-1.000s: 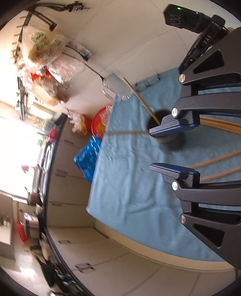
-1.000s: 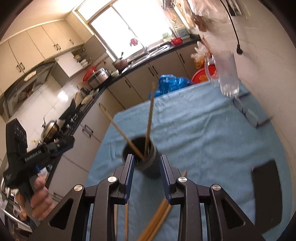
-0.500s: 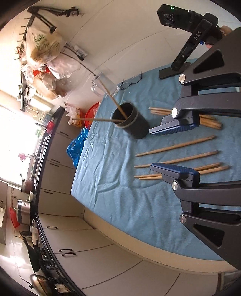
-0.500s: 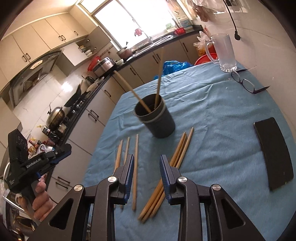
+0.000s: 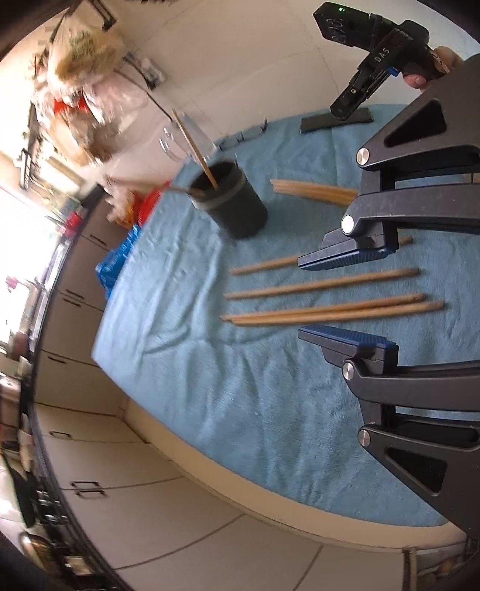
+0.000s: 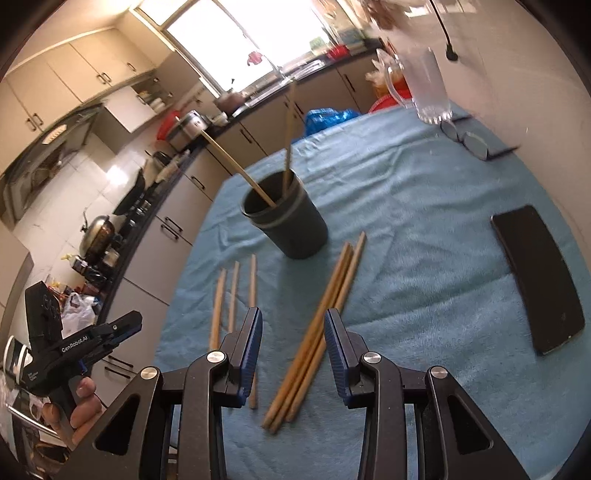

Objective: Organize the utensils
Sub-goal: 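Move both open tools back down to the remaining chopsticks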

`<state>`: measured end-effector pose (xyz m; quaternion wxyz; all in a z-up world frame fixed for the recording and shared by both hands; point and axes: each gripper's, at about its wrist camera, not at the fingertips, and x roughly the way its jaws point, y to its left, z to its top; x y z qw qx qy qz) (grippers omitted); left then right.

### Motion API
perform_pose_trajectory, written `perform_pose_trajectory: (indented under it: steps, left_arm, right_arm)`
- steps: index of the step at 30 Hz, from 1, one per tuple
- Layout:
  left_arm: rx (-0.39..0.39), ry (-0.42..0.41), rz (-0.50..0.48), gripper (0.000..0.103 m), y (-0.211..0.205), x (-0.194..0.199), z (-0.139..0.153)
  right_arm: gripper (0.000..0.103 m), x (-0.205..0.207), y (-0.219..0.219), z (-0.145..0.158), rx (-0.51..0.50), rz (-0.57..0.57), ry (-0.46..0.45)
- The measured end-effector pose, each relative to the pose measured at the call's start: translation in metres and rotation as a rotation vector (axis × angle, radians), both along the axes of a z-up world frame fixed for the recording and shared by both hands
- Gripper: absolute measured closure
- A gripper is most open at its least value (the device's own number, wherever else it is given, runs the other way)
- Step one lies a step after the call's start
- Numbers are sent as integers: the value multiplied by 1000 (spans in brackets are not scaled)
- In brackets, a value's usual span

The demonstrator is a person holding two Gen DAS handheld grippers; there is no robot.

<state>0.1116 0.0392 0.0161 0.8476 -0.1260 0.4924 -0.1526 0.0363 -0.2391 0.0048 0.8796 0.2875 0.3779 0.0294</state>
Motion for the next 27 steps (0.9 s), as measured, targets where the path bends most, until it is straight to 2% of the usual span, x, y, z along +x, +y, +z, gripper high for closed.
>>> perform_pose_trajectory:
  steps: [6,11,12,13,15,23,27]
  left_arm:
    - [20,116,25,74,-1,37,-45]
    - [39,157,8,74,-15,56,-67]
    - [45,163,5,77,-19,59,-71]
    - [53,166,4,83,-22,62,-72]
    - [86,170,10,88,-29,68,-77]
    - [180,149,8,90,-41,79,-85]
    - [189,146,1,90,-43,81,-87]
  right_arm:
    - [65,36,-3,-41,32,19,94]
    - [67,53,-10,-62,38,16,137]
    - [67,55,-12,-64,36,18,142]
    - [67,56,-13,-66,34,19,145]
    - [67,58,-16,-68,30,20,148]
    - [67,62,-27,-73,28,11,164]
    - [67,65,-28,-76,25,-1,182]
